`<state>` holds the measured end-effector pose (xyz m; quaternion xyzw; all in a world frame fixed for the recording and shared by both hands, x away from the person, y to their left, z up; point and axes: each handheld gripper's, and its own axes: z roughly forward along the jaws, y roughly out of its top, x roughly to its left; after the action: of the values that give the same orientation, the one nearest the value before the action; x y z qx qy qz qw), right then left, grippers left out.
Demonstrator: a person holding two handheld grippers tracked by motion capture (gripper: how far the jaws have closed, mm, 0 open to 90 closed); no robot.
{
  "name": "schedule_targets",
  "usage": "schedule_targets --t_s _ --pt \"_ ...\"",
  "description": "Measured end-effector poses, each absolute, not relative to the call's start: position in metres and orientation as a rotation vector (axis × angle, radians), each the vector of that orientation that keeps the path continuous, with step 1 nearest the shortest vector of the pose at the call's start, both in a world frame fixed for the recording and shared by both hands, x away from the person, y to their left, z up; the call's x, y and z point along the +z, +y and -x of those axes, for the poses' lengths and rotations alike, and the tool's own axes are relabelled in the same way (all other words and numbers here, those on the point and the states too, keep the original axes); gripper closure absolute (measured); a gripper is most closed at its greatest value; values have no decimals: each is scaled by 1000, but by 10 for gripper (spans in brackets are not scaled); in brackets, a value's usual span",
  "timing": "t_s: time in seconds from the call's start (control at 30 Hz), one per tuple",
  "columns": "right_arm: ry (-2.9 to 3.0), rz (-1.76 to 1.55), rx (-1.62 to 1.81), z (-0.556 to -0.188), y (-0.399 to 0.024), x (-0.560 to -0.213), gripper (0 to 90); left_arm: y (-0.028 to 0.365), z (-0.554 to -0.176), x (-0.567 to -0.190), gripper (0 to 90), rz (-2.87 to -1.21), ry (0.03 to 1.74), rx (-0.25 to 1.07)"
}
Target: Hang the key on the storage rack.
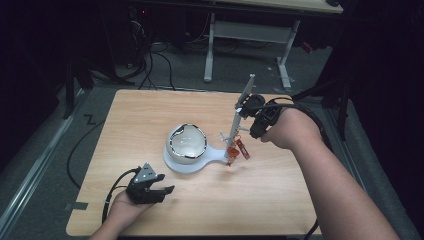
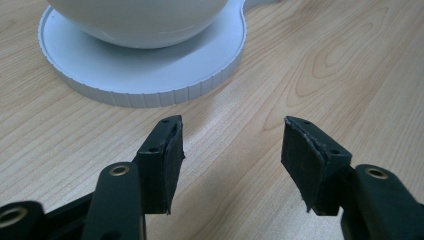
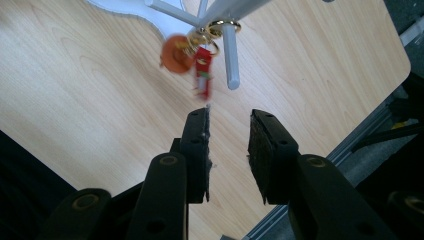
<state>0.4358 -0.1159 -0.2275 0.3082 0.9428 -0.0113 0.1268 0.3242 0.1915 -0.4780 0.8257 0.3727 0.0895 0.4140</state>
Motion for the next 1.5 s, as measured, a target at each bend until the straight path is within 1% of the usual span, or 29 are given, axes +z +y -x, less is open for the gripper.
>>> schedule_targets --t_s 0.27,0.43,0.63,0.8,0.87,0.9,0.93,0.97,1.0,1.07,1.17,1.2,1.23,1.3,1.43,1.47,1.5 --pt "2741 -940 -30 -436 -133 -239 672 191 -324 -479 422 -2077 937 225" --pt "2746 -989 -17 -435 -148 -253 653 190 -324 -480 423 -2081 936 222" --pt "2719 -1081 3 -430 -175 -288 584 190 -324 -480 423 -2084 937 219" --pt "2672 -1163 54 -423 -200 -322 551 189 -324 -481 422 -2090 936 218" --pt "2654 -1192 74 -420 -209 -333 548 189 -324 -481 422 -2091 937 216" --pt "2644 -1224 105 -416 -218 -345 547 189 -323 -481 422 -2091 938 216" --pt "2644 -1224 105 -416 -218 -345 547 188 -323 -482 422 -2094 937 216" --pt "2636 -1261 123 -410 -230 -361 544 188 -323 -482 422 -2096 936 216" --pt "2636 -1261 123 -410 -230 -361 544 188 -323 -482 422 -2097 936 216" --pt "2623 -1309 142 -405 -239 -373 539 188 -323 -483 421 -2104 935 213" --pt "2590 -1384 190 -391 -256 -400 535 187 -323 -484 421 -2111 934 210" --pt "2590 -1384 190 -391 -256 -400 535 187 -323 -484 421 -2111 934 210" --pt "2572 -1405 237 -385 -263 -411 535 187 -323 -484 421 -2112 935 210" --pt "2564 -1414 252 -383 -265 -415 536 187 -323 -485 421 -2115 937 208" --pt "2490 -1441 394 -367 -271 -436 534 188 -323 -486 421 -2114 946 208" --pt "2490 -1441 394 -367 -271 -436 534 188 -323 -486 421 -2114 946 208" --pt "2462 -1443 466 -360 -271 -446 530 188 -324 -486 421 -2115 948 208"
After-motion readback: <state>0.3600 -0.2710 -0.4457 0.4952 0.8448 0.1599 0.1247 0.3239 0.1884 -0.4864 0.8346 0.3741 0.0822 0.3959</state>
